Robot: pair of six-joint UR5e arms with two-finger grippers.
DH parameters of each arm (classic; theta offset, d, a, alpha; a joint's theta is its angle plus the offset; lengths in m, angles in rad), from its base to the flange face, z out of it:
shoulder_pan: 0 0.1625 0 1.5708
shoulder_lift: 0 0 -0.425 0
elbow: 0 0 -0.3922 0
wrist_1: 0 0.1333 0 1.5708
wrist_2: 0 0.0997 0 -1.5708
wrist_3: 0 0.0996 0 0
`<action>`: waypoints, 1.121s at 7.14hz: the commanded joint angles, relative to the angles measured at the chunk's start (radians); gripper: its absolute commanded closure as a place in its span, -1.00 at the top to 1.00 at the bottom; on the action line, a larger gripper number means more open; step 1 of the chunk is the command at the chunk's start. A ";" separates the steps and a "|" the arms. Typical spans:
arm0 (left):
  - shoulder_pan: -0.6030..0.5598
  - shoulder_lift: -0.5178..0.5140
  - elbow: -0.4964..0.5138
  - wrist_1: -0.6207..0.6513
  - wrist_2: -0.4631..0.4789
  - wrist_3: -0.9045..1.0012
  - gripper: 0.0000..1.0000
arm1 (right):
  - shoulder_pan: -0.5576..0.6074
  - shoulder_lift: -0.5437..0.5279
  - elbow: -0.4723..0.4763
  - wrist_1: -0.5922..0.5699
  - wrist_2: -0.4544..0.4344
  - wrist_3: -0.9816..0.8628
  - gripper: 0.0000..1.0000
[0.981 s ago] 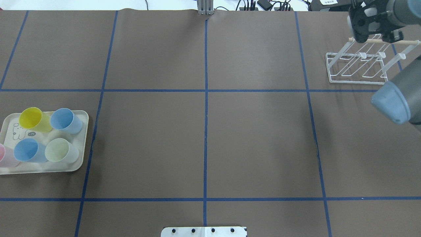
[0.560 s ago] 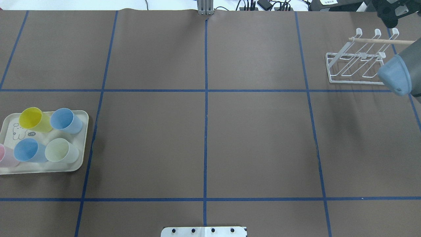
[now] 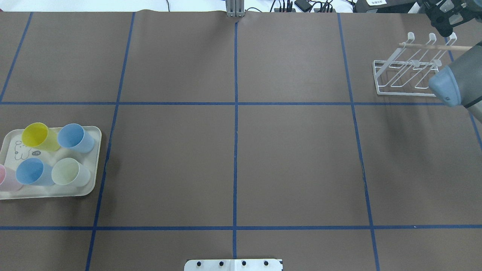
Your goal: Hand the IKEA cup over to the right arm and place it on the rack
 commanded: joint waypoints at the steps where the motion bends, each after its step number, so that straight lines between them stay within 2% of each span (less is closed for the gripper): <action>1: 0.000 0.001 0.000 0.000 0.000 0.000 1.00 | -0.024 -0.022 -0.006 0.004 -0.027 0.007 -1.00; 8: 0.000 0.006 0.000 0.000 0.000 -0.002 1.00 | -0.079 -0.042 -0.049 0.005 -0.086 0.035 -1.00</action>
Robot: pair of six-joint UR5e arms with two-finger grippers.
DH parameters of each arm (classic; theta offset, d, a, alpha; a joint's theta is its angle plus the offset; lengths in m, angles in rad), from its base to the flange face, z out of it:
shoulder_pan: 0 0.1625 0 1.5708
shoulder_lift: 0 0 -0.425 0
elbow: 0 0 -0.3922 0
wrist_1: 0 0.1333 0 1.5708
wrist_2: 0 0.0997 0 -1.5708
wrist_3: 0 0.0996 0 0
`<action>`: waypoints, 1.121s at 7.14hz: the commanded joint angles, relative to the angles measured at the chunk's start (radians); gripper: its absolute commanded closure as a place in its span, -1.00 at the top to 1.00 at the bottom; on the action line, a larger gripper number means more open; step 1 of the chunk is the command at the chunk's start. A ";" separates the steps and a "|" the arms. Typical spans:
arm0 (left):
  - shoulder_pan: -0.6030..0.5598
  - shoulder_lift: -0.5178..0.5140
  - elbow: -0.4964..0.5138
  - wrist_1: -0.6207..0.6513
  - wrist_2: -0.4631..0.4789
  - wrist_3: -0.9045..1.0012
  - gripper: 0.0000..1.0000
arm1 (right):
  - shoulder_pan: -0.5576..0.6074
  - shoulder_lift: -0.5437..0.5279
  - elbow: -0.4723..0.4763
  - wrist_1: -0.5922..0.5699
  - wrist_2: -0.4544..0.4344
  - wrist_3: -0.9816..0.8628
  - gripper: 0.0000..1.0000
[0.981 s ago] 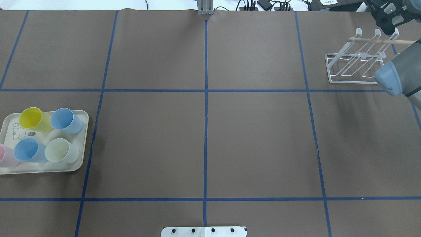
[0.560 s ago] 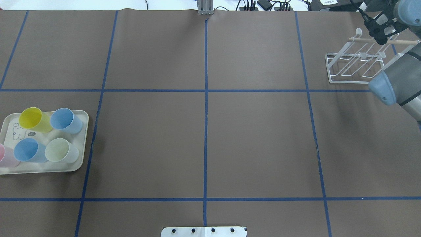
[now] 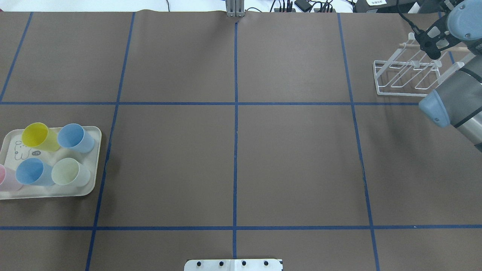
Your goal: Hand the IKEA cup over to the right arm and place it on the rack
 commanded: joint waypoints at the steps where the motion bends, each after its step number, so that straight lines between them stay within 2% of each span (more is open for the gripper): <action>1: 0.002 0.000 0.000 0.000 0.001 -0.001 1.00 | -0.011 0.000 -0.012 0.001 -0.013 -0.002 -1.00; 3: 0.002 0.000 0.000 0.000 0.001 -0.003 1.00 | -0.029 0.000 -0.025 0.001 -0.051 0.000 -0.94; 4: 0.002 0.000 0.000 0.000 0.001 -0.003 1.00 | -0.037 0.000 -0.029 -0.001 -0.076 0.003 -0.66; 6: 0.002 0.000 0.000 0.000 0.000 -0.004 1.00 | -0.046 0.001 -0.042 0.001 -0.082 0.032 0.06; 8: 0.002 -0.002 0.000 0.000 0.000 -0.004 1.00 | -0.055 0.001 -0.045 0.001 -0.082 0.059 0.52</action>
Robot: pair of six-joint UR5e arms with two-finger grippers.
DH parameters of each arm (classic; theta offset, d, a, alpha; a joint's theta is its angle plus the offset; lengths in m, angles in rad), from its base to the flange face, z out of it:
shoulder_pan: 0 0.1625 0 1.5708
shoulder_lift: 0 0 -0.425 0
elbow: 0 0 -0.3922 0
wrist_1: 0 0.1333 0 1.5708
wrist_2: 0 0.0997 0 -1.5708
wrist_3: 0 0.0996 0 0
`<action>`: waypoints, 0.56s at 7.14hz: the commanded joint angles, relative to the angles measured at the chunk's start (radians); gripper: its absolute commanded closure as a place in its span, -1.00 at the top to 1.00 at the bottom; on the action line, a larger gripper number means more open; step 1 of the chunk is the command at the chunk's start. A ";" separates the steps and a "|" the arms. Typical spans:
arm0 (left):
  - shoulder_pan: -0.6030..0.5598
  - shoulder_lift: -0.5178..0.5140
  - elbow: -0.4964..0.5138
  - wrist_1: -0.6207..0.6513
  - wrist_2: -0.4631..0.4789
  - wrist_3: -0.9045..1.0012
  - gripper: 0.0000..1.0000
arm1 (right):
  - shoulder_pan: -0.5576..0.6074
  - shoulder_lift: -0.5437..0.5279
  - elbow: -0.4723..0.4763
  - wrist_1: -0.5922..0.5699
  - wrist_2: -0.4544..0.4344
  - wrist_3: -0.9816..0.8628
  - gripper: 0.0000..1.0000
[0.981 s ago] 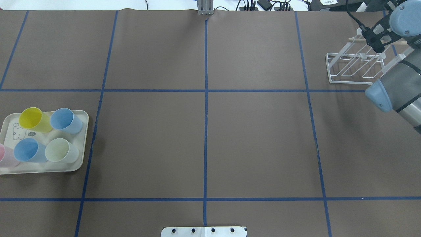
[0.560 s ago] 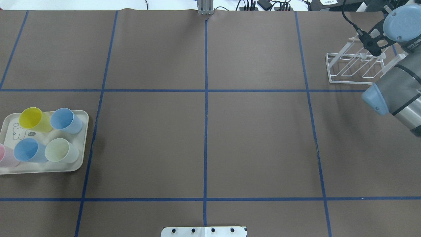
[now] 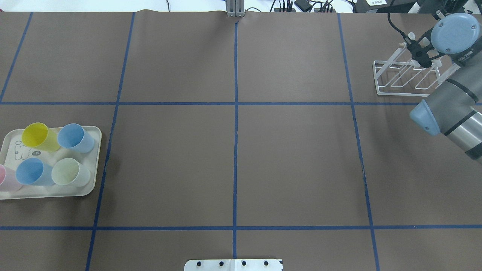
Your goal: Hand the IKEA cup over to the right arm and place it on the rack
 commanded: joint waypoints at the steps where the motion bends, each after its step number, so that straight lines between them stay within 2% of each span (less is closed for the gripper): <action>1: 0.002 -0.001 0.000 0.000 0.000 0.000 1.00 | -0.008 0.000 -0.003 0.000 -0.001 0.016 0.83; 2: 0.000 -0.001 0.000 0.000 0.000 0.001 1.00 | -0.008 0.000 -0.001 0.000 -0.001 0.016 0.93; 4: 0.002 -0.001 0.002 0.000 0.000 0.001 1.00 | -0.008 0.015 0.017 0.000 0.004 0.046 0.95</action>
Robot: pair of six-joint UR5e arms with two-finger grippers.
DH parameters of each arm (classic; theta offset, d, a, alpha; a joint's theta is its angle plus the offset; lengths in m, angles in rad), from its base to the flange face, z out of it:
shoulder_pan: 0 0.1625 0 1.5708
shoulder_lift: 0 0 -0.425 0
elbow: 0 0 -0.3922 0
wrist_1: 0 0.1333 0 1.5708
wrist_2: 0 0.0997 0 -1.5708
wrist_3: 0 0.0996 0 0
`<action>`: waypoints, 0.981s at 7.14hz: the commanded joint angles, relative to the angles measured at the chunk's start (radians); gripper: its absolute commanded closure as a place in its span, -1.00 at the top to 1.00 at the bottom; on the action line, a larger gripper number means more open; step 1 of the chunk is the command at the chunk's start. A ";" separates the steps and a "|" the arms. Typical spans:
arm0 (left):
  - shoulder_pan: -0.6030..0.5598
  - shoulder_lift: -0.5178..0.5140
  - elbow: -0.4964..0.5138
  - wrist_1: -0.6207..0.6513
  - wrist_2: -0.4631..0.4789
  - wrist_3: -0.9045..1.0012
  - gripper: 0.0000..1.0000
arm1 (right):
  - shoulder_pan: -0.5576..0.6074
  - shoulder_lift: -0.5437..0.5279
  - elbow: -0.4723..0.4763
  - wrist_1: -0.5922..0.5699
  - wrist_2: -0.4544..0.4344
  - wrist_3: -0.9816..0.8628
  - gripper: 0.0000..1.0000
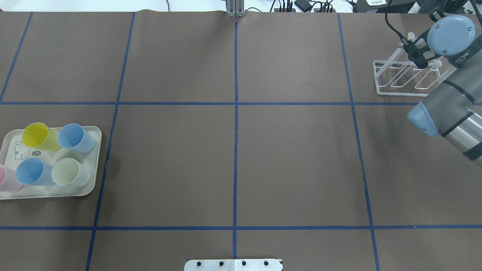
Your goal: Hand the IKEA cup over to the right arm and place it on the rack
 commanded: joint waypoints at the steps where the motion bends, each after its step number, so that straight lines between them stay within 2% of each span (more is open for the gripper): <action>1: -0.001 0.000 0.005 0.000 0.006 0.002 1.00 | -0.009 0.011 0.074 -0.005 0.019 0.069 0.95; 3: 0.001 0.000 0.014 0.000 0.017 0.005 1.00 | -0.022 0.001 0.181 -0.017 0.185 0.252 0.97; 5: 0.007 0.000 0.020 0.000 0.075 0.005 1.00 | -0.043 -0.003 0.256 -0.018 0.353 0.549 0.98; 7: 0.013 -0.006 0.031 0.005 0.077 -0.044 1.00 | -0.077 -0.004 0.370 -0.017 0.517 0.912 0.98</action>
